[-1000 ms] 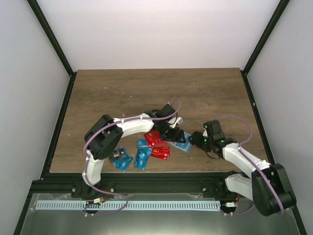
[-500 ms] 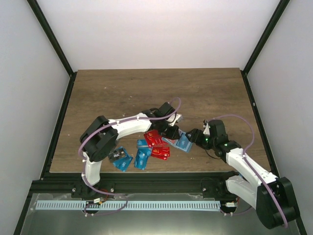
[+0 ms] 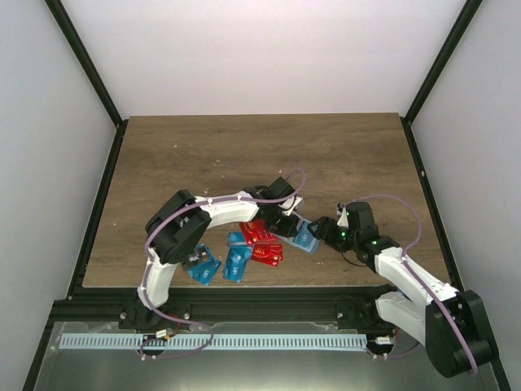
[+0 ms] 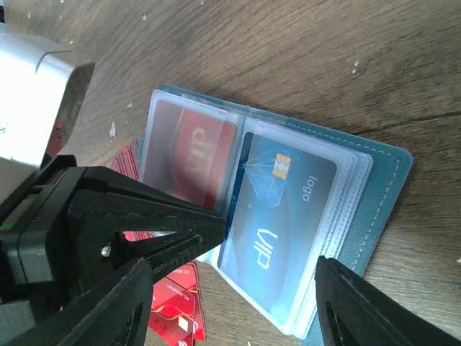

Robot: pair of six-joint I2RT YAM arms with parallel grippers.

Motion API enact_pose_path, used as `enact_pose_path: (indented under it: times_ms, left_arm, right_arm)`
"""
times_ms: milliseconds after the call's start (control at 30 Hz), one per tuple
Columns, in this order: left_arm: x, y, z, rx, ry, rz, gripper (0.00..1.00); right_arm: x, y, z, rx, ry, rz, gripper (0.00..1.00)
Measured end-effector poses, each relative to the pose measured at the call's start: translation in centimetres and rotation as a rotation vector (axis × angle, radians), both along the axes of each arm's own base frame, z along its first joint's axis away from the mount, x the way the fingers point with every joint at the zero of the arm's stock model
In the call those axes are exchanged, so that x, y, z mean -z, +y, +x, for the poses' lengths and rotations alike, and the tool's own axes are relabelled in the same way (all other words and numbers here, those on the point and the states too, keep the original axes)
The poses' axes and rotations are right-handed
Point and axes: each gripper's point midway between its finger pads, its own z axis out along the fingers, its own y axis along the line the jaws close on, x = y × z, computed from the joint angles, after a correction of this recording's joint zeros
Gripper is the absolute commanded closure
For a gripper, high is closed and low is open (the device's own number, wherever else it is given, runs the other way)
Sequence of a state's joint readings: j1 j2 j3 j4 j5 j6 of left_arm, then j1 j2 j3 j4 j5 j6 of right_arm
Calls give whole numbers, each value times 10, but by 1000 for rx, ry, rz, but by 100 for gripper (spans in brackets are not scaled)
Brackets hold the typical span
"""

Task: Put the credit cards into the card holder

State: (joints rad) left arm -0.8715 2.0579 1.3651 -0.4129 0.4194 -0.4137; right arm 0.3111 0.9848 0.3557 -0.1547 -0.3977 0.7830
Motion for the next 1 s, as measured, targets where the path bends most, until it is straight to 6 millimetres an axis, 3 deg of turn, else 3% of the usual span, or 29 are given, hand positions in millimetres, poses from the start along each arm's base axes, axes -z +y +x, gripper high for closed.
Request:
enact_pose_path:
  times_ms: [467, 1000]
  left_arm:
    - [6, -6, 2, 4, -5, 3, 96]
    - [9, -8, 4, 2, -16, 6, 96]
  right_arm:
    - [1, 1, 2, -1, -1, 3, 36]
    - [20, 1, 1, 13, 45, 2, 36]
